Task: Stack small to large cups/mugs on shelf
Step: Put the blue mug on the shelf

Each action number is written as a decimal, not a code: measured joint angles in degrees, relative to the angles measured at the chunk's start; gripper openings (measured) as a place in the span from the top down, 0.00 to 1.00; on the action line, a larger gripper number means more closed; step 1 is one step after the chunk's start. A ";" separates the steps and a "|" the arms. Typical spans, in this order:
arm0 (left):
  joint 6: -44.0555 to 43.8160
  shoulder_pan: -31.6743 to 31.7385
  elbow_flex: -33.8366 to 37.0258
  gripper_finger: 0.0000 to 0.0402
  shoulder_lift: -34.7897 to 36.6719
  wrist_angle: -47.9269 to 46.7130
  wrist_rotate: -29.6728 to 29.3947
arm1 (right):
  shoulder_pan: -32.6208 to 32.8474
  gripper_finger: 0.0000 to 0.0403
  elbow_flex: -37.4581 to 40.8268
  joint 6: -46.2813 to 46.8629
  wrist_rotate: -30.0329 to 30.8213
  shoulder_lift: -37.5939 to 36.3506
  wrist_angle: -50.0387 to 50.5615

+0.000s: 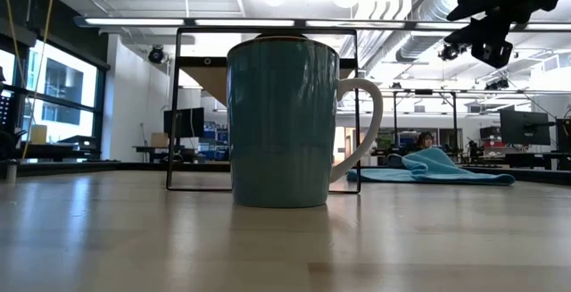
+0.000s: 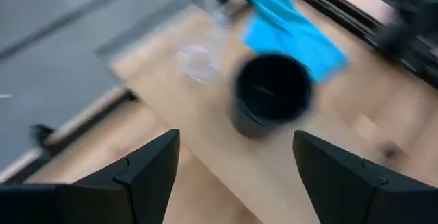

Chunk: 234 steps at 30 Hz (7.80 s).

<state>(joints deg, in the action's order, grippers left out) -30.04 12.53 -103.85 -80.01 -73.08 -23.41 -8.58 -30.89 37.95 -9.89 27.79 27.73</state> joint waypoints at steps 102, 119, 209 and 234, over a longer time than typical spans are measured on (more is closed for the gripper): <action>33.96 -77.02 65.65 0.33 63.47 70.00 15.48 | 31.09 0.66 0.00 10.21 13.14 32.48 -32.61; 32.85 -74.67 80.26 0.33 63.65 93.13 14.96 | 25.08 0.66 0.00 4.12 14.01 32.48 -32.70; 10.24 -8.84 103.28 0.33 69.71 97.18 32.94 | 22.71 0.66 0.00 1.05 8.75 32.46 -32.72; 1.36 -8.80 103.34 0.32 71.15 93.01 26.77 | 22.88 0.66 -0.44 0.19 4.66 32.46 -37.46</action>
<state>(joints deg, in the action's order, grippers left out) -28.68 3.73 -0.51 -8.86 19.93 3.36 14.30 -31.33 38.14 -5.23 60.25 -9.73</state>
